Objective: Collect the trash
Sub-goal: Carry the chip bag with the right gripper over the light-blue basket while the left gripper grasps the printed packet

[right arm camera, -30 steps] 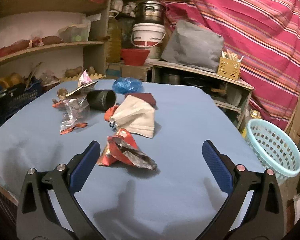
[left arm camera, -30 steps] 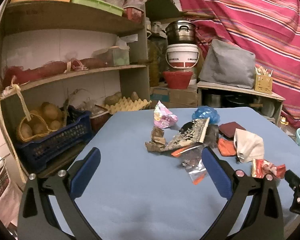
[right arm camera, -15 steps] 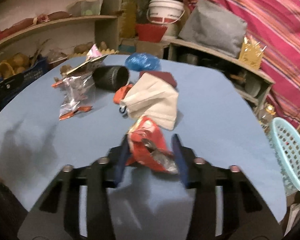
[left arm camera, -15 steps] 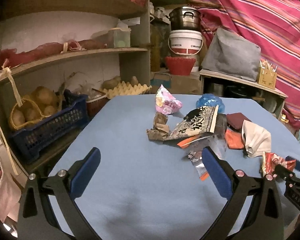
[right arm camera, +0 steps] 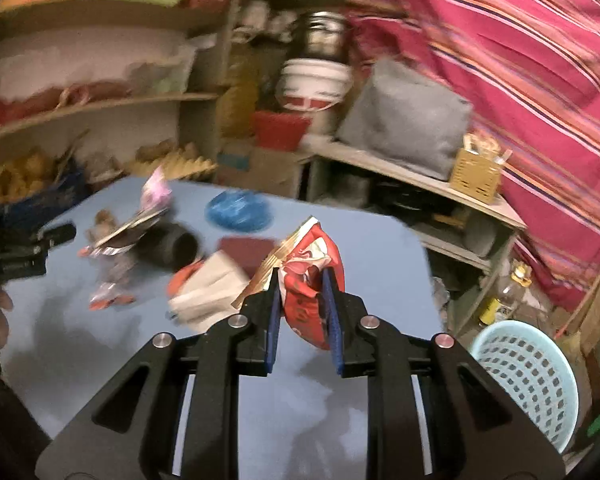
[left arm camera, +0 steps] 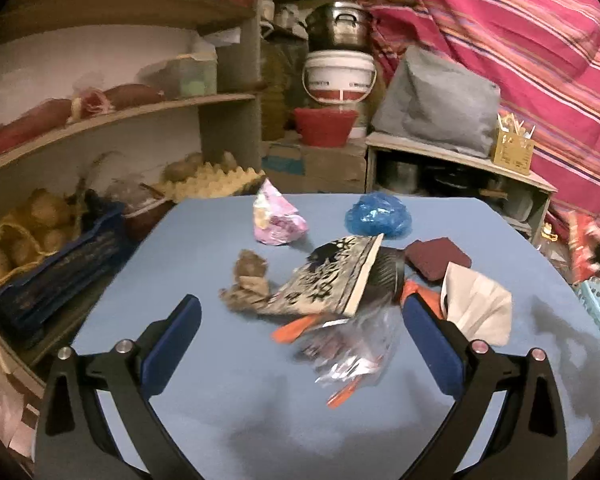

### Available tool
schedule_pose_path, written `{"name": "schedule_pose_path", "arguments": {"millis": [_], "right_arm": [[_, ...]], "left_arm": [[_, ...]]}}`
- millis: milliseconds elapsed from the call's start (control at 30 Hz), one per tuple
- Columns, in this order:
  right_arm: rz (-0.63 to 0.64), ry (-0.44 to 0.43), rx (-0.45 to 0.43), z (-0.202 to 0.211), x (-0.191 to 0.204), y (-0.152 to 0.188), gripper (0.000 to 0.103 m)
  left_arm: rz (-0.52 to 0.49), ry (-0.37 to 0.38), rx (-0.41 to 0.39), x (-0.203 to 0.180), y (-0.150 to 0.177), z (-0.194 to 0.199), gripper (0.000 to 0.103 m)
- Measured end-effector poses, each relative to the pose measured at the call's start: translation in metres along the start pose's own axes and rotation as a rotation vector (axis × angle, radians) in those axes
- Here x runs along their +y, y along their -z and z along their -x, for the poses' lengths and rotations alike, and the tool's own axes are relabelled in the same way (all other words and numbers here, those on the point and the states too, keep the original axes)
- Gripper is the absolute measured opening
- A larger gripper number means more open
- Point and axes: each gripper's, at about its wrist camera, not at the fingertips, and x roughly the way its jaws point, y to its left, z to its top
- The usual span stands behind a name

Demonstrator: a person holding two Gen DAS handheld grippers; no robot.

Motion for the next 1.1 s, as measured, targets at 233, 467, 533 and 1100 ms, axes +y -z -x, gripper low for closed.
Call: {"name": "schedule_pose_path", "arguments": {"millis": [233, 467, 533, 1100], "right_arm": [[-0.091, 0.045, 0.032, -0.009, -0.049, 0.025, 0.021], [-0.119, 0.042, 0.033, -0.009, -0.062, 0.029, 0.021], [-0.123, 0.038, 0.038, -0.01, -0.064, 0.03, 0.021], [-0.187, 0.037, 0.007, 0.006, -0.095, 0.033, 0.021]], "left_arm": [[-0.086, -0.034, 0.088, -0.024, -0.009, -0.042, 0.098], [-0.085, -0.024, 0.144, -0.023, -0.014, -0.067, 0.079], [-0.085, -0.016, 0.151, -0.022, -0.015, -0.071, 0.075], [-0.036, -0.037, 0.057, -0.012, -0.042, -0.033, 0.011]]}}
